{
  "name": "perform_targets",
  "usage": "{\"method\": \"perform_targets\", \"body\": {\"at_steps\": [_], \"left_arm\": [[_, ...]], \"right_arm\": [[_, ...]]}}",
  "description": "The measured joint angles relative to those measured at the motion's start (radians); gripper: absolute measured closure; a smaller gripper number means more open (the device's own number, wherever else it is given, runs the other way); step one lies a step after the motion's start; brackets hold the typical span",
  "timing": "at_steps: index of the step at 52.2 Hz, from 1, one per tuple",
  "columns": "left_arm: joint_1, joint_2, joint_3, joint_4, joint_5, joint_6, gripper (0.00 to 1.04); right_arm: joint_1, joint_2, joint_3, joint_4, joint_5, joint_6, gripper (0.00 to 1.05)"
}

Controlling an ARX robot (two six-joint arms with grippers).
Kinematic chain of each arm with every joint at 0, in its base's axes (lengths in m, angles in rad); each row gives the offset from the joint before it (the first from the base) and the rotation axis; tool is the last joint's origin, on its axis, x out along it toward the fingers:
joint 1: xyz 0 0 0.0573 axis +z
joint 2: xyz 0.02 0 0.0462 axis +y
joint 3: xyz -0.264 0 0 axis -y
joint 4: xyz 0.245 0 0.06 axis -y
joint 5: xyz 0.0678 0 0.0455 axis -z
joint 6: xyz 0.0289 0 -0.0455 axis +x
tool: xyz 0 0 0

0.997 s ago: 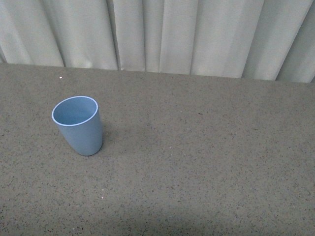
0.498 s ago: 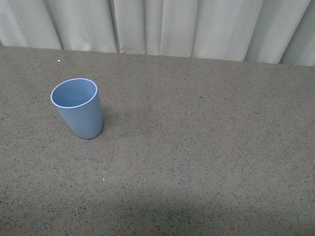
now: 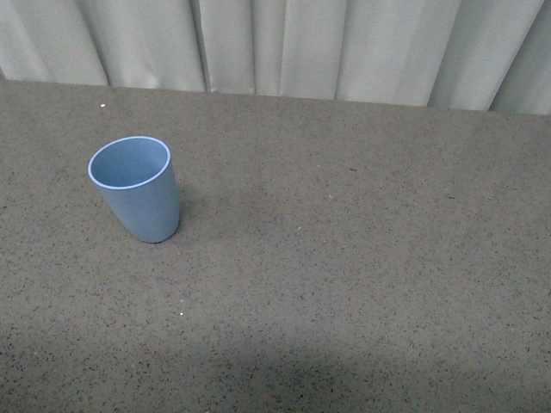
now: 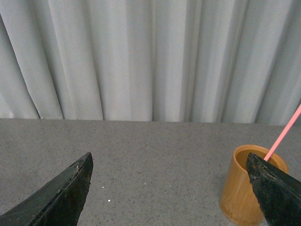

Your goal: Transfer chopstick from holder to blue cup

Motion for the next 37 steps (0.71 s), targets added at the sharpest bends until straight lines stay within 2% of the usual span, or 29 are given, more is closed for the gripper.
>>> {"method": "perform_targets", "body": {"at_steps": [12,21,32,37], "left_arm": [[-0.082,0.052,0.111,-0.072,-0.067,-0.035,0.07],[-0.189,0.092,0.160,-0.089,-0.188,-0.043,0.07],[-0.264,0.345,0.168,0.085,-0.285,-0.060,0.07],[-0.329,0.476,0.168,0.185,-0.344,-0.060,0.07]], "right_arm": [[0.000,0.000,0.000,0.000,0.000,0.000,0.09],[0.000,0.000,0.000,0.000,0.000,0.000,0.09],[0.000,0.000,0.000,0.000,0.000,0.000,0.09],[0.000,0.000,0.000,0.000,0.000,0.000,0.09]]}}
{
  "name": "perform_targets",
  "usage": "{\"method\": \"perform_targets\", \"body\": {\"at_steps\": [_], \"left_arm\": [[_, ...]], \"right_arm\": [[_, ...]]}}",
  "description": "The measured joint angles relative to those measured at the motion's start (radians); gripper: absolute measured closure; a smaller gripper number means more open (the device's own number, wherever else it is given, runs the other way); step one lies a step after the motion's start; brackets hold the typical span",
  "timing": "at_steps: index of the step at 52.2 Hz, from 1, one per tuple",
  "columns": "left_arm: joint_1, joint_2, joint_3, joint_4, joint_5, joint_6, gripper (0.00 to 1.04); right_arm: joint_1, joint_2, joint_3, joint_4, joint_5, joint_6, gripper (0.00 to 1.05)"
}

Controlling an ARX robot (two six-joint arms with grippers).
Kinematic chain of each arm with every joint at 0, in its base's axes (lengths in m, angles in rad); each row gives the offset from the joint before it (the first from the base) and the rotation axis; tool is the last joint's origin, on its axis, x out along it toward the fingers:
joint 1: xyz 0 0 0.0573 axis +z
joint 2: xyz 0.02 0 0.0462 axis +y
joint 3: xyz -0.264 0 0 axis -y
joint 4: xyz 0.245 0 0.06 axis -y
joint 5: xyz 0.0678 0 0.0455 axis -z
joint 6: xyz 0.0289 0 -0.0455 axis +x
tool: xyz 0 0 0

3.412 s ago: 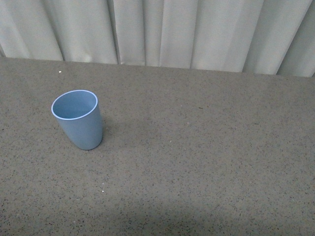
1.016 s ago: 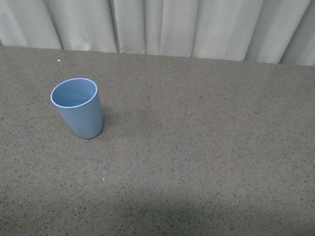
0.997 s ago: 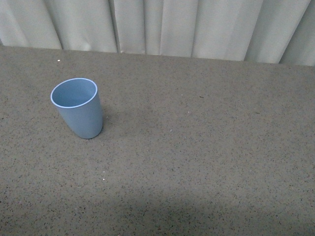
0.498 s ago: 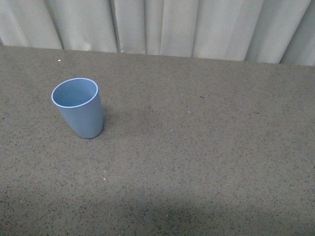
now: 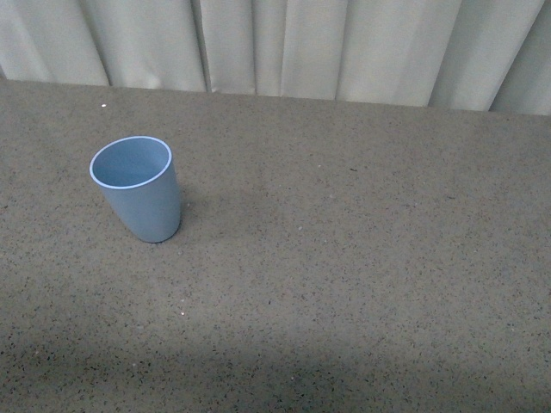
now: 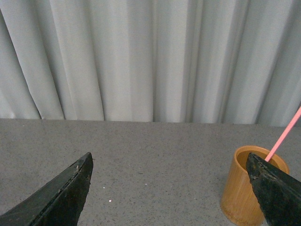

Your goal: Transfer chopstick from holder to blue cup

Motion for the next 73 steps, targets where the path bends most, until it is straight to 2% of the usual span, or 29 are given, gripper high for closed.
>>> {"method": "perform_targets", "body": {"at_steps": [15,34,45,73], "left_arm": [[-0.114,0.319,0.040,0.147,-0.095,-0.018,0.07],[-0.128,0.517,0.103,0.193,-0.172,-0.018,0.07],[-0.171,0.623,0.126,0.224,-0.215,-0.045,0.07],[-0.215,0.767,0.212,0.227,-0.236,-0.134,0.07]], "right_arm": [[0.000,0.000,0.000,0.000,0.000,0.000,0.09],[0.000,0.000,0.000,0.000,0.000,0.000,0.09],[0.000,0.000,0.000,0.000,0.000,0.000,0.09],[0.000,0.000,0.000,0.000,0.000,0.000,0.09]]}}
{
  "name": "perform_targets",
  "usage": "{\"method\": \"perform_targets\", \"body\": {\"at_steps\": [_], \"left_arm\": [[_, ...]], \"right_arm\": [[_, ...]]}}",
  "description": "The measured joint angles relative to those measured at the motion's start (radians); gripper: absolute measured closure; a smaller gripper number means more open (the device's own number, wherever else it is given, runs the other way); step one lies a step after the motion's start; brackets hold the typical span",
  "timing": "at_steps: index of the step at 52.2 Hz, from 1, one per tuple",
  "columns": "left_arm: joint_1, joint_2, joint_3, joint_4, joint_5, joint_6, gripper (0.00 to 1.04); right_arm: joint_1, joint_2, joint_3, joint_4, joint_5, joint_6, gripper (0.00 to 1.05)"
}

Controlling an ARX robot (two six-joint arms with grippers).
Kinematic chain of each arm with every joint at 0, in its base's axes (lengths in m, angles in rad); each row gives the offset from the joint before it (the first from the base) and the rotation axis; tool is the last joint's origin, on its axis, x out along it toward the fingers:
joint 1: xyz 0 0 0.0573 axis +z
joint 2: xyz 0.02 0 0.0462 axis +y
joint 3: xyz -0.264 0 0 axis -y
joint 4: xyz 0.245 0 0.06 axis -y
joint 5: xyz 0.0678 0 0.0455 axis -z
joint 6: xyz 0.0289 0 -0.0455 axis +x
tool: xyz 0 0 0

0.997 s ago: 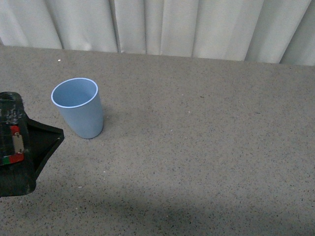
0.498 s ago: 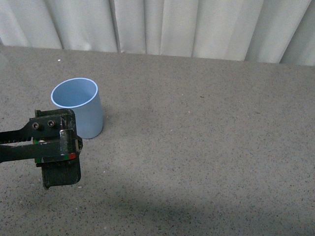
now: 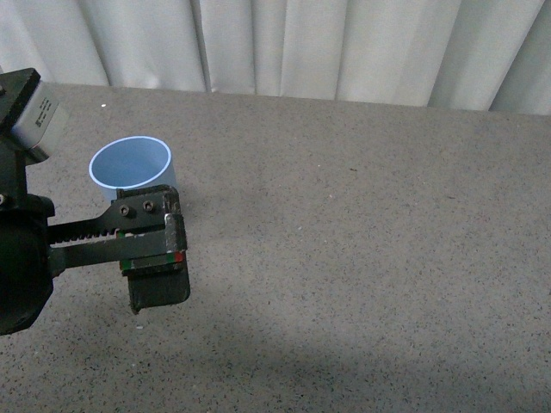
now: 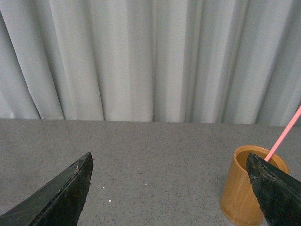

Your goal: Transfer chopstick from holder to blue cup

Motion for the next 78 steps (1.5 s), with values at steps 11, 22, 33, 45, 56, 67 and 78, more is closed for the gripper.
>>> {"method": "perform_targets", "body": {"at_steps": [11,22,33,45,56,67,78], "left_arm": [[0.001,0.042,0.055,-0.036,0.007,-0.060,0.07],[0.002,0.061,0.103,-0.056,0.012,-0.064,0.07],[0.003,0.072,0.115,-0.085,0.012,-0.098,0.07],[0.026,0.115,0.154,-0.098,0.004,-0.140,0.07],[0.057,0.163,0.188,-0.102,-0.001,-0.174,0.07],[0.094,0.188,0.214,-0.103,0.002,-0.176,0.07],[0.126,0.208,0.231,-0.104,0.005,-0.181,0.07]], "right_arm": [[0.000,0.000,0.000,0.000,0.000,0.000,0.09],[0.000,0.000,0.000,0.000,0.000,0.000,0.09],[0.000,0.000,0.000,0.000,0.000,0.000,0.09],[0.000,0.000,0.000,0.000,0.000,0.000,0.09],[0.000,0.000,0.000,0.000,0.000,0.000,0.09],[0.000,0.000,0.000,0.000,0.000,0.000,0.09],[0.000,0.000,0.000,0.000,0.000,0.000,0.09]]}}
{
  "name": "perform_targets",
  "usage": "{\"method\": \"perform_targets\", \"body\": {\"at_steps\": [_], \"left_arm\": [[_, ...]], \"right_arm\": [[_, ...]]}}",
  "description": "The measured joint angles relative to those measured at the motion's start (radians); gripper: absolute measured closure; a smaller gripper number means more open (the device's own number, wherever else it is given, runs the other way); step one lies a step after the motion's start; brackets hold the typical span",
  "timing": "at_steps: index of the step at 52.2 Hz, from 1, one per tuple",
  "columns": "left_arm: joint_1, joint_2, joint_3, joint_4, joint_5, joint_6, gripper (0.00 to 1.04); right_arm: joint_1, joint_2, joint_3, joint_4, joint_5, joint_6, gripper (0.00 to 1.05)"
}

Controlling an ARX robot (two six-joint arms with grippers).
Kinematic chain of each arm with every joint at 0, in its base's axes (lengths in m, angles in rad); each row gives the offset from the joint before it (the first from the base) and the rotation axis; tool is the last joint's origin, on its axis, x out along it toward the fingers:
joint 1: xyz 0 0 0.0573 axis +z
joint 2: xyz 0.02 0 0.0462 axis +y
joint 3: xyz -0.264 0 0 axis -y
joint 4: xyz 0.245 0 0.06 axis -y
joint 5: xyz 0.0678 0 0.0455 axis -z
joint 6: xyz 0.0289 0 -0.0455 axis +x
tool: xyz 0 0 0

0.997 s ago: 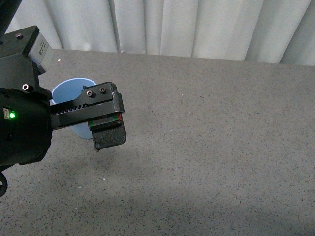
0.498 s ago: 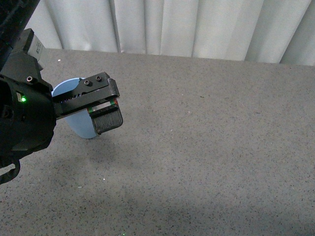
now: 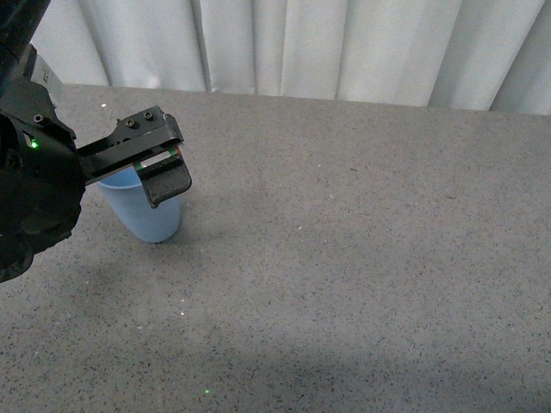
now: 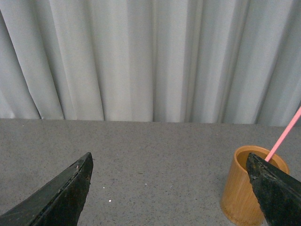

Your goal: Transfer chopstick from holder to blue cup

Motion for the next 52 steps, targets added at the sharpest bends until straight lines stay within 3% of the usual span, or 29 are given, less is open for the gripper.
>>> {"method": "perform_targets", "body": {"at_steps": [25,52], "left_arm": [[0.026,0.049,0.017,0.011,0.024,-0.051,0.07],[0.116,0.086,0.090,0.009,0.024,-0.104,0.07]], "right_arm": [[0.000,0.000,0.000,0.000,0.000,0.000,0.09],[0.000,0.000,0.000,0.000,0.000,0.000,0.09]]}}
